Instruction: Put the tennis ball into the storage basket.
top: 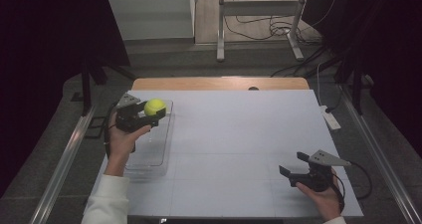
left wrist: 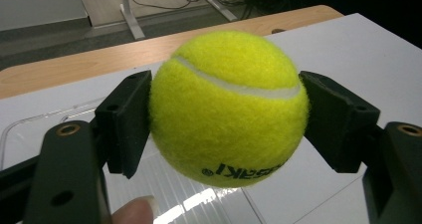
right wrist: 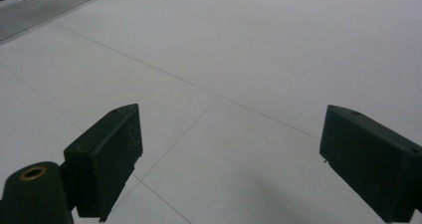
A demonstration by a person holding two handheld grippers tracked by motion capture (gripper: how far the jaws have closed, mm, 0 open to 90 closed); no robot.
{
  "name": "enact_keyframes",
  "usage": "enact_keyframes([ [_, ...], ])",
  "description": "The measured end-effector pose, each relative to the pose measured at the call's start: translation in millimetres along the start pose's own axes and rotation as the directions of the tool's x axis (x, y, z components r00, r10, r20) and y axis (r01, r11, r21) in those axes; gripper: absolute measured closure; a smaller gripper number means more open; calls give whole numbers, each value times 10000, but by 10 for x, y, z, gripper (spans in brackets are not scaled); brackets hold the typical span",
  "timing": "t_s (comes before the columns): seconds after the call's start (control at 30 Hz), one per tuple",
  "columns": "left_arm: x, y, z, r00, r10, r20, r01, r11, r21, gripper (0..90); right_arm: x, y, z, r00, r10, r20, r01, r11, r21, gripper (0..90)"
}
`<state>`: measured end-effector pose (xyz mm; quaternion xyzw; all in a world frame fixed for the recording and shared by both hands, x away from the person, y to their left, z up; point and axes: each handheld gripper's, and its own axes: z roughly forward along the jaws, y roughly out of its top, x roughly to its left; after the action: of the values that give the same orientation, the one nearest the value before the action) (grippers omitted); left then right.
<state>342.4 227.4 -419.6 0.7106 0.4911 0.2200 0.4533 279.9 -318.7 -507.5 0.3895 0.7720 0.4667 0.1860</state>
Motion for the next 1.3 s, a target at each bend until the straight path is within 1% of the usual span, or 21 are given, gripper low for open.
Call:
enact_keyframes([
  [0.43,116,-42,-16,9988,-153,-475,157,9998,82,266,-1,3,-6,10000,13,10,-13,10000,-26,101],
  [0.7,173,-56,-33,9977,-272,-617,277,9996,88,266,0,4,-7,10000,13,8,-13,10000,-27,101],
  [0.9,245,-69,-61,9960,-441,-773,446,9990,35,267,2,4,-5,10000,6,-12,-6,10000,-36,101],
  [1.1,294,-87,-35,9944,-482,-945,499,9986,159,266,0,4,-1,10000,-9,11,9,10000,-5,101],
  [1.3,334,-88,-2,9933,-540,-1027,568,9981,250,266,3,5,-8,10000,22,-6,-22,10000,-44,101],
])
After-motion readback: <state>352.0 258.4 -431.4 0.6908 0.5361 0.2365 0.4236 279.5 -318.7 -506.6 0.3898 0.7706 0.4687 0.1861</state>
